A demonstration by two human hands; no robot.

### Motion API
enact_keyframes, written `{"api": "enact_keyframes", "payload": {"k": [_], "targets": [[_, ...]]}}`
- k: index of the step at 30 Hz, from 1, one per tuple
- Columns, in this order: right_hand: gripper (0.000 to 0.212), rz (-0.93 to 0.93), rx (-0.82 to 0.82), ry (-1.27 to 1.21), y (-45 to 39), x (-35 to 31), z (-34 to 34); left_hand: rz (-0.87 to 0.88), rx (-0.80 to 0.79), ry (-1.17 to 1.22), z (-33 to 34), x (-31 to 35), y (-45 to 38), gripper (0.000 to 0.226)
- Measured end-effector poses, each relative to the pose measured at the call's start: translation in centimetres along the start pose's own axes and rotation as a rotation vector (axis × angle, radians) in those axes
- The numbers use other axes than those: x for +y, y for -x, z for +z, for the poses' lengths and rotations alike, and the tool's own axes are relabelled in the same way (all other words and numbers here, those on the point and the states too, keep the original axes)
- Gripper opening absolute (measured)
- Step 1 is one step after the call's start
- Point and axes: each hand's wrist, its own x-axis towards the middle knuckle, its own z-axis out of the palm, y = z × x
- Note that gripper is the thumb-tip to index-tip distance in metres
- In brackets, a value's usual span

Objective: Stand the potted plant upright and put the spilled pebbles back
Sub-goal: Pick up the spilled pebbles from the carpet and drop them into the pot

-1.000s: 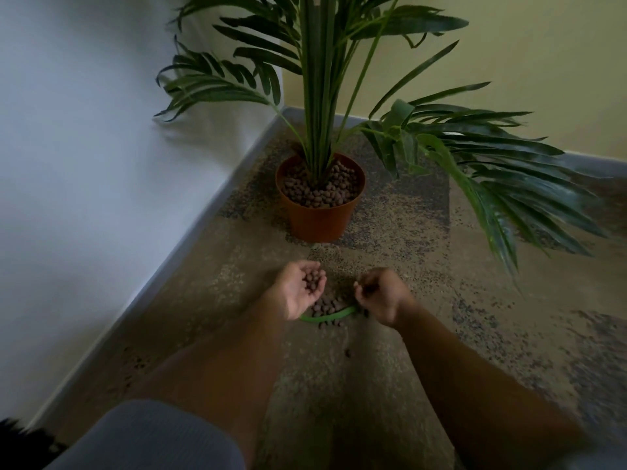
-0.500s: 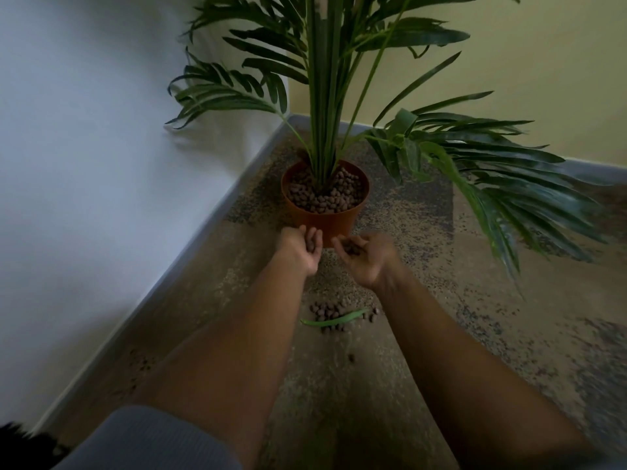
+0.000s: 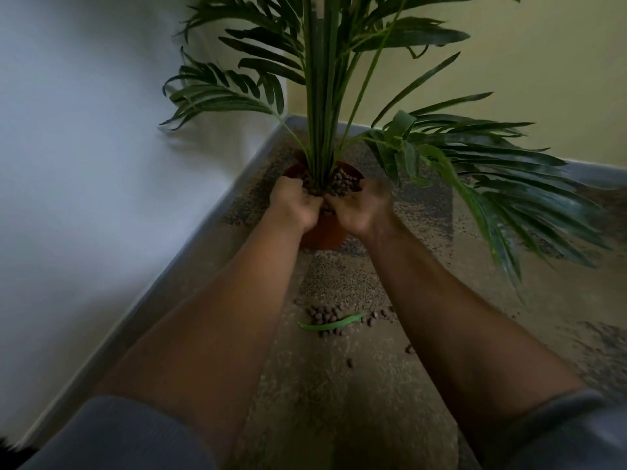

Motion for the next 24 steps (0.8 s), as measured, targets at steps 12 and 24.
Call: {"api": "enact_keyframes", "payload": {"k": [12, 24], "targets": [[0.026, -0.026, 0.049, 0.16, 0.8, 2.3, -4.5, -0.004, 0.037, -0.337, -5.0, -1.5, 1.2, 0.034], [0.026, -0.186, -0.073, 1.872, 2.4, 7.3, -11.5, -0.139, 0.116, -1.59, -13.1, -6.5, 1.3, 0.039]]}}
